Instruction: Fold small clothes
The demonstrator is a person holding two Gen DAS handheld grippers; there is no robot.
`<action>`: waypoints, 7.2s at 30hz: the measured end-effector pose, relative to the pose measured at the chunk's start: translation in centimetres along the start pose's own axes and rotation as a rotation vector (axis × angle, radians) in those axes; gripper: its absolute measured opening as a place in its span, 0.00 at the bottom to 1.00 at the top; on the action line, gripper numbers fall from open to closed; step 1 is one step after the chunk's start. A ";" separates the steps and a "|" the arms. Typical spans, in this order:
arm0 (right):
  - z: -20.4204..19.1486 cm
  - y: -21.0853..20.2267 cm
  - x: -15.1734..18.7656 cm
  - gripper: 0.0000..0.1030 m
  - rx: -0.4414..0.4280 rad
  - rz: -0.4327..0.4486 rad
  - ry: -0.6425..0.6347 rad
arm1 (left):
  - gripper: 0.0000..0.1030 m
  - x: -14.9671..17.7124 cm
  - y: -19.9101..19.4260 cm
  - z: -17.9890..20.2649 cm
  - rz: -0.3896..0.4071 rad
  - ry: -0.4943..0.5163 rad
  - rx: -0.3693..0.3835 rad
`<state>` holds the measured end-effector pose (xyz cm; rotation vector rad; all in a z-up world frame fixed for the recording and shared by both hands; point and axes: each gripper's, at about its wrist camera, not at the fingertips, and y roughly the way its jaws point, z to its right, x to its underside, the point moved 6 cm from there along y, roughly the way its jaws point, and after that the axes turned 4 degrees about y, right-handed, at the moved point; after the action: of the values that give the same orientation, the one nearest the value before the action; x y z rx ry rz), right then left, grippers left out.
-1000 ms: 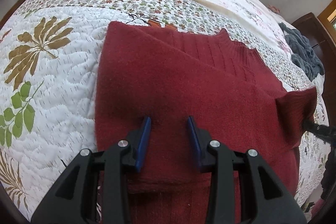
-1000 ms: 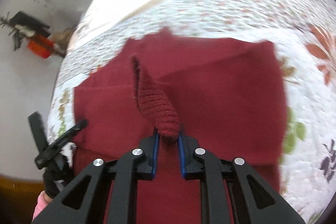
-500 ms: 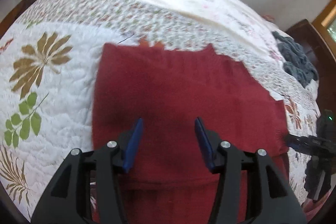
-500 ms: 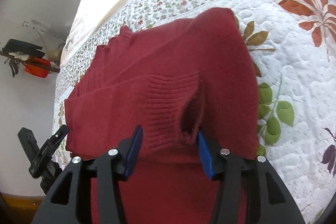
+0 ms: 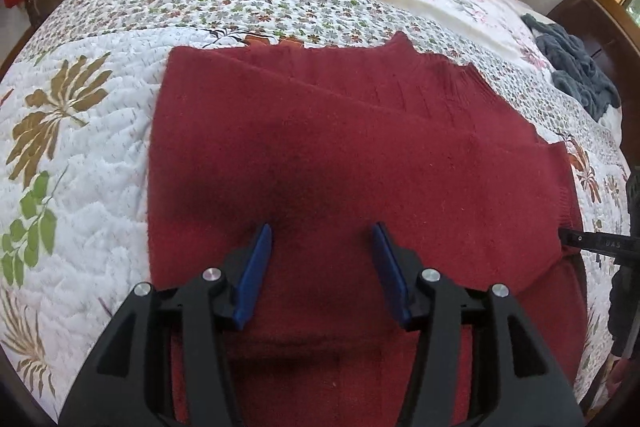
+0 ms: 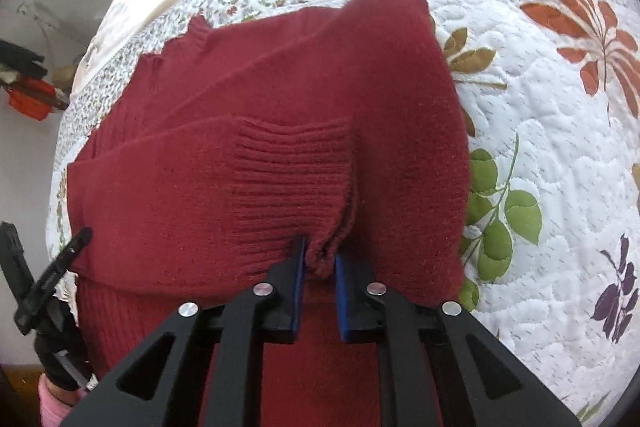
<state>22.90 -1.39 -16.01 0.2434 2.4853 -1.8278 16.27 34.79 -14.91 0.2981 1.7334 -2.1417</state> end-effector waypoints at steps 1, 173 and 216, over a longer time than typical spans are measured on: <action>0.0 -0.6 0.2 0.18 -0.004 0.014 -0.002 | 0.50 0.2 -0.7 -0.1 -0.001 -0.008 -0.007; 10.8 -8.7 11.6 0.28 -0.294 -0.042 0.177 | 0.38 14.2 -14.4 -11.6 -0.084 -0.425 0.338; 2.5 -4.6 9.9 0.61 0.041 0.020 -0.387 | 0.14 12.9 -10.1 -4.9 -0.061 0.066 0.136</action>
<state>12.26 -4.11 -13.69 -0.0793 2.1751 -1.7237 0.07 39.39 -11.89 0.3598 1.6544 -2.3239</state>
